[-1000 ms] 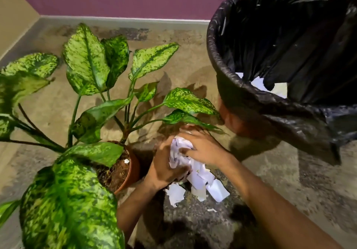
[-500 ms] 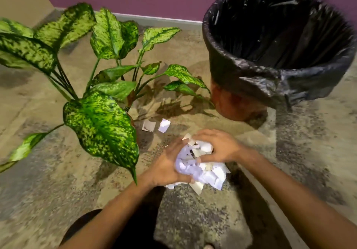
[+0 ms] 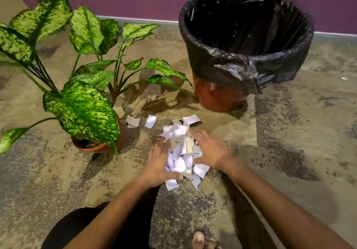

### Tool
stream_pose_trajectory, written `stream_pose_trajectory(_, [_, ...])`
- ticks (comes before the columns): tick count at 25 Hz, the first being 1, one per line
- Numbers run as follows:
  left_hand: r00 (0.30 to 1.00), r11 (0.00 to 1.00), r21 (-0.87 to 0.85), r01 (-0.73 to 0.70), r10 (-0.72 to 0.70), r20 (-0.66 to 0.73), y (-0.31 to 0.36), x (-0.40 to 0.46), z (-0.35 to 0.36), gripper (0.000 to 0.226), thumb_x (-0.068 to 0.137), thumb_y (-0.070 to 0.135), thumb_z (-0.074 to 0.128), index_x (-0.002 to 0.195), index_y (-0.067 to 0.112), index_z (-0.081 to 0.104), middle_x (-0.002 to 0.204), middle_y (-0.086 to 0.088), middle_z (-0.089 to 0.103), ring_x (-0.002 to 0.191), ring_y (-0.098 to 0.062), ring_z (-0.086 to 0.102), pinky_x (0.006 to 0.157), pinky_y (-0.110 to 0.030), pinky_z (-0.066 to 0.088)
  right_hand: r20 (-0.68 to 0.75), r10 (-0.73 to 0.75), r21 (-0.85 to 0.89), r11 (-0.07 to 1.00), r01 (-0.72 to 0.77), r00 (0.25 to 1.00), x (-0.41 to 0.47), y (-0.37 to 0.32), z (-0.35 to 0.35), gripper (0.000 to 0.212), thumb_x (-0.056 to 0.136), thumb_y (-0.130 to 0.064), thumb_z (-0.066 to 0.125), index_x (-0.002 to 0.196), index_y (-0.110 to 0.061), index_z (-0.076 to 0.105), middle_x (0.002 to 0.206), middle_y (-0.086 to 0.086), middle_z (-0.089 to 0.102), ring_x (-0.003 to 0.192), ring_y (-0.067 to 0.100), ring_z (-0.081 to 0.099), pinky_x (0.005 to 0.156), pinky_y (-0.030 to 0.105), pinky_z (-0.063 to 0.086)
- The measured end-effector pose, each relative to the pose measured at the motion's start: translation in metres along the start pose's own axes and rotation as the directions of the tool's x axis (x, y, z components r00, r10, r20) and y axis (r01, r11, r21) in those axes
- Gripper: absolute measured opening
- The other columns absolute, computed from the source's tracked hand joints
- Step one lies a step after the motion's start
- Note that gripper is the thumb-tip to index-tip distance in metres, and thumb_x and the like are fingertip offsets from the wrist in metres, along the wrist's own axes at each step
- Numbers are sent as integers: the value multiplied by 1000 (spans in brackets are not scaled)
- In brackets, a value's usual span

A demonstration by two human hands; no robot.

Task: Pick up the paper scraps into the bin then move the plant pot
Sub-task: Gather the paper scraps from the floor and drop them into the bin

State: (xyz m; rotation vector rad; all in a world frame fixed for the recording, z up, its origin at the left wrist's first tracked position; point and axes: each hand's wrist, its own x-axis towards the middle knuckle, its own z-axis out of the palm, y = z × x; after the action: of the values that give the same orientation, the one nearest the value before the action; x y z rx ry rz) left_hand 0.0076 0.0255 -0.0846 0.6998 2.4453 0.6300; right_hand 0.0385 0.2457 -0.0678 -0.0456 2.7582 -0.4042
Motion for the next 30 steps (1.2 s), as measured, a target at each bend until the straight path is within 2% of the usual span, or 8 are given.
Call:
stream_pose_trajectory(2, [976,972,-184,-146,112,-187,8,6,-12,105,61,65,75,147,37,21,159,11,9,146,-9,6,119,-35,15,-71,-9,120,993,18,997,4,1,-2,97,74,-41,75,149,-32,14,152,-4,21,125,28,47,90,35,45])
stream_pose_trajectory(6, [816,931,-360,-61,-161,-555,-21,36,-55,80,71,75,58,136,31,42,154,-3,29,138,-15,29,106,-29,27,-138,36,258,966,1,990,0,31,-16,104,60,-68,71,146,-36,22,152,-8,24,131,20,41,100,39,43])
stream_pose_trajectory(9, [804,898,-364,248,-400,-439,-44,70,-65,84,84,67,46,147,17,21,156,-19,14,142,-39,19,111,-45,24,-149,138,301,949,-88,979,-3,50,-18,106,57,-88,52,145,-39,18,154,-5,23,135,23,34,106,49,39])
stream_pose_trajectory(13, [786,799,-401,449,-566,-249,-44,101,-57,87,87,59,53,150,15,13,159,-16,-1,141,-39,22,111,-45,27,-72,118,279,956,-93,990,3,51,-3,112,55,-87,50,148,-40,7,159,-7,8,144,22,15,113,47,27])
stream_pose_trajectory(16, [850,906,-283,315,-402,-342,-34,100,-45,74,89,52,55,142,6,33,155,-17,23,140,-33,26,112,-43,26,-53,42,233,972,-29,998,11,48,6,115,59,-76,65,150,-38,4,160,-6,4,144,20,8,114,41,18])
stream_pose_trajectory(20, [965,990,-138,6,-41,-257,-1,80,-21,63,91,45,56,142,14,36,145,-9,41,138,-33,31,115,-52,20,-63,-43,186,981,54,997,23,42,3,121,61,-68,72,152,-32,1,160,-5,0,147,22,5,117,45,19])
stream_pose_trajectory(25, [999,977,-215,3,8,49,29,54,8,76,88,63,46,149,36,10,158,11,14,144,-15,5,118,-42,5,-1,-144,225,964,141,990,27,35,-14,117,62,-27,83,150,-39,7,159,-5,13,145,18,17,114,37,28])
stream_pose_trajectory(30, [991,972,-213,-98,76,-108,21,42,-15,81,73,74,58,142,46,26,157,22,7,141,-12,23,114,-46,28,71,-115,96,990,108,991,-2,66,-32,99,66,-37,81,147,-35,26,153,-4,30,135,18,36,106,34,34])
